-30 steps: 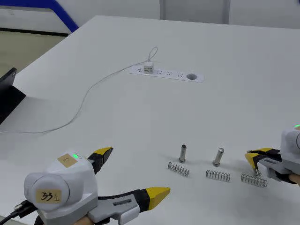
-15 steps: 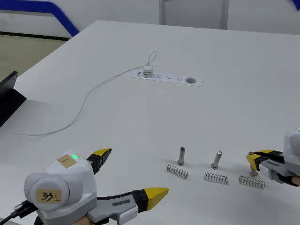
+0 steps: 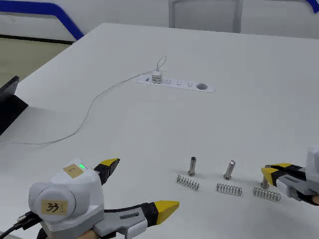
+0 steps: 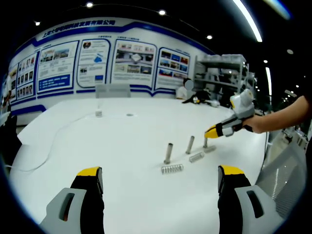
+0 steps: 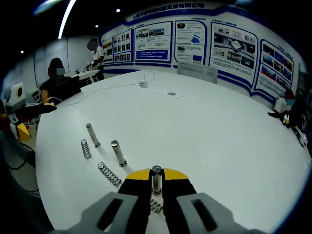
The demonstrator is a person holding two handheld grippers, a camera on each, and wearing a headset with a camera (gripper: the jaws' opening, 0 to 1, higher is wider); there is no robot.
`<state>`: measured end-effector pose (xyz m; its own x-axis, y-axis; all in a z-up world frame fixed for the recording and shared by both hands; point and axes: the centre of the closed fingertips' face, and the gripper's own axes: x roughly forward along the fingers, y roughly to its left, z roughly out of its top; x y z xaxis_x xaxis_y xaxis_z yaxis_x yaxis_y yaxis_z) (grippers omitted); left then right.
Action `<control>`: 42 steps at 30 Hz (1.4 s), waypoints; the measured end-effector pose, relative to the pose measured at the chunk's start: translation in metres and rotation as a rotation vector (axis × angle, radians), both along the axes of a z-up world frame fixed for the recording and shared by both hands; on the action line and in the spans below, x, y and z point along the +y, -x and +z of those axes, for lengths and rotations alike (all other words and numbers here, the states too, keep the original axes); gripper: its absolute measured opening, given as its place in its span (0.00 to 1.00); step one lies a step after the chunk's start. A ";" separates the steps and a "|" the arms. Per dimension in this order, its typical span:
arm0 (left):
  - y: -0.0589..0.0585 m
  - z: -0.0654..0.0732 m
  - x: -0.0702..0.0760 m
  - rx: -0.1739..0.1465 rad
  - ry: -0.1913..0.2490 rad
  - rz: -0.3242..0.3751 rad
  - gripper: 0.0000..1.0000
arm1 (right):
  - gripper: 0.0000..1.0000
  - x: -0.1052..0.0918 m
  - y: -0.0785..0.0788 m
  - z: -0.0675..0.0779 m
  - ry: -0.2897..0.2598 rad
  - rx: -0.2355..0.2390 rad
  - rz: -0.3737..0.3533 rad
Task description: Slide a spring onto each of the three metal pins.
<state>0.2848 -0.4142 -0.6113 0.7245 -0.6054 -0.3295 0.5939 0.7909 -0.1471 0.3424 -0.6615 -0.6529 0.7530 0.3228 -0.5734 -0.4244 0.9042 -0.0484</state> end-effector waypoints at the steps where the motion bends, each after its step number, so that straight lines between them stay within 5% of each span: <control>1: 0.000 0.000 0.000 0.000 -0.001 -0.001 1.00 | 0.08 0.000 0.000 0.000 0.011 -0.007 0.008; 4: 0.000 0.000 -0.001 -0.001 -0.003 -0.002 1.00 | 0.08 -0.002 0.002 0.000 0.042 -0.027 0.026; 14: 0.001 -0.001 -0.001 -0.002 -0.012 -0.007 1.00 | 0.08 -0.011 0.006 -0.001 -0.037 -0.045 -0.032; 22: 0.001 -0.001 -0.001 -0.001 -0.015 -0.008 1.00 | 0.09 -0.010 0.006 -0.001 -0.026 -0.047 -0.023; 33: 0.001 -0.001 -0.002 -0.002 -0.015 -0.014 1.00 | 0.20 -0.015 0.020 0.016 -0.090 -0.080 -0.003; 42: 0.002 -0.003 -0.003 0.007 -0.017 -0.020 1.00 | 0.24 -0.034 0.037 -0.010 -0.056 -0.009 0.109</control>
